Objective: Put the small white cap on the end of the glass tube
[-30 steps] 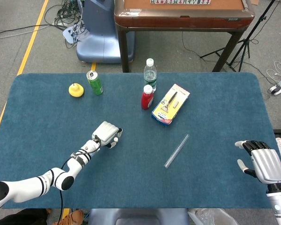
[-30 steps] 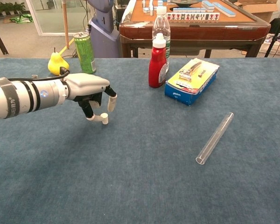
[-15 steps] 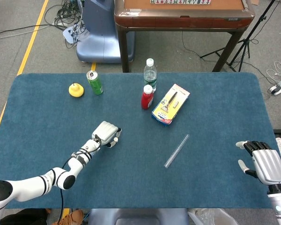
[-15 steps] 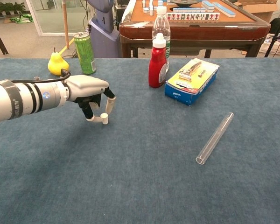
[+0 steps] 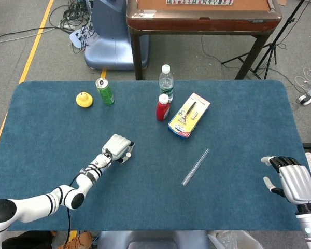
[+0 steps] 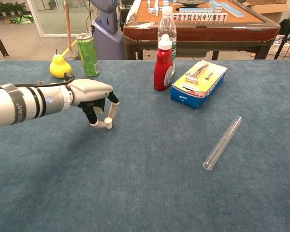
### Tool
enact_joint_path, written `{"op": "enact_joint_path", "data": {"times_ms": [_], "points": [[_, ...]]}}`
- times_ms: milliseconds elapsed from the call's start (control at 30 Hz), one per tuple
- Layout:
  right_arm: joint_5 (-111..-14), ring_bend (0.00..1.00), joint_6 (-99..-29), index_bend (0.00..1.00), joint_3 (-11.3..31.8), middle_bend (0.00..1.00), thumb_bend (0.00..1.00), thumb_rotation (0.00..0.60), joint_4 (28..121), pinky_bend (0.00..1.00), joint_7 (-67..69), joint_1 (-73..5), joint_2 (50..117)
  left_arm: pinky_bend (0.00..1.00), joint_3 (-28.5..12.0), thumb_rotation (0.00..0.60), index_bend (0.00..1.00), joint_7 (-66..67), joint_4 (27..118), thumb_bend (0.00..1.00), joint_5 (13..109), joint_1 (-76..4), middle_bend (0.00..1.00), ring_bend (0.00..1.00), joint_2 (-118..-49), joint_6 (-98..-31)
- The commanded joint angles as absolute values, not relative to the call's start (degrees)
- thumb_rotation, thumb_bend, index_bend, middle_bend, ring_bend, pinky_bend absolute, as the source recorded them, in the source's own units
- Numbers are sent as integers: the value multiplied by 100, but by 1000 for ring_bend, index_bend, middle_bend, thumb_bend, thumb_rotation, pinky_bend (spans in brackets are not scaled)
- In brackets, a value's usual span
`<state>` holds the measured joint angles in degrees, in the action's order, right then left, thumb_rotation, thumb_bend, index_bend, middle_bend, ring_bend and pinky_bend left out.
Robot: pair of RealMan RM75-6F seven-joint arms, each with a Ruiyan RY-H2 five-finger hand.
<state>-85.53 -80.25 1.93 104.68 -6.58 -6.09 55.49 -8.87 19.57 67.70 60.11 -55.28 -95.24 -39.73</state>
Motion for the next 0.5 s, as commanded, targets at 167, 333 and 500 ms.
{"op": "enact_joint_path", "data": {"times_ms": [167,333,500], "points": [[-8546,321,-8036,340,184,401,319,600,10469,326,-656,-592,5543,1000,-909,600,520,1896,6718,258,5968,-5563,985,1000,-9563,-3940],[-8557,328,-8065,341,183,409,319,600,10465,326,-651,-577,5539,1000,-930,600,534,1788,6708,259,5963,-5573,989,1000,-9555,-3912],[-8549,337,-8062,341,189,417,319,600,10472,326,-652,-579,5535,1000,-993,600,540,1569,6826,261,5962,-5522,993,1000,-9445,-3940]]}}
